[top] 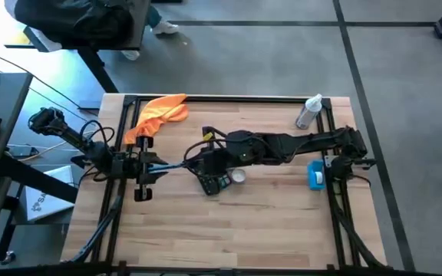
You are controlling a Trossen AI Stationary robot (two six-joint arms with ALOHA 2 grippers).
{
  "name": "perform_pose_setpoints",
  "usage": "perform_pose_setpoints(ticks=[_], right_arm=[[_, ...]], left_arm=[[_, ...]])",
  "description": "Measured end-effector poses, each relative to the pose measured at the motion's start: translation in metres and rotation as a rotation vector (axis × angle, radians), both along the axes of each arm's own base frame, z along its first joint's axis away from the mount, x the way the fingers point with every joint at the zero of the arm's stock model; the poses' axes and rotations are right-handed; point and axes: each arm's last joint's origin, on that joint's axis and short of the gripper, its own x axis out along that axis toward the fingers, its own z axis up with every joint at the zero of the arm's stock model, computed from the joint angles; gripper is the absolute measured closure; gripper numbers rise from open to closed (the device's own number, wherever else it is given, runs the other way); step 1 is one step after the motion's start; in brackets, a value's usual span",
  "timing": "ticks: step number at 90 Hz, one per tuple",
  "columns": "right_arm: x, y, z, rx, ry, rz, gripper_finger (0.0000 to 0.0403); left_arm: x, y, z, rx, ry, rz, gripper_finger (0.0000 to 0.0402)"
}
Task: Apply microfiber cloth
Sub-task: Spray the back of the black tablet using the white spray bottle
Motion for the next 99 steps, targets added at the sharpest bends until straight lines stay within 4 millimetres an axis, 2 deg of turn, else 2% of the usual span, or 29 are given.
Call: perform_pose_setpoints(ticks=[43, 59, 78, 99], right_arm=[[-0.0001, -0.0001, -0.0005, 0.006, 0.006, -0.003, 0.0403], [-0.0001, -0.0004, -0.0005, 0.006, 0.006, -0.005, 0.0403], [0.0001, -0.0011, -0.0004, 0.012, 0.005, -0.014, 0.0403], [0.0002, -0.0032, -0.0013, 0.043, 0.017, -0.019, 0.0384]], left_arm=[[0.0022, 0.0065, 0.0022, -0.023, -0.029, -0.02, 0.0334], [0.0032, 0.0085, 0.0021, -0.024, -0.03, -0.015, 0.0351], [0.0029, 0.0089, 0.0026, -0.008, -0.035, 0.004, 0.0391], [0.0031, 0.0088, 0.0024, -0.025, -0.032, -0.008, 0.0392]])
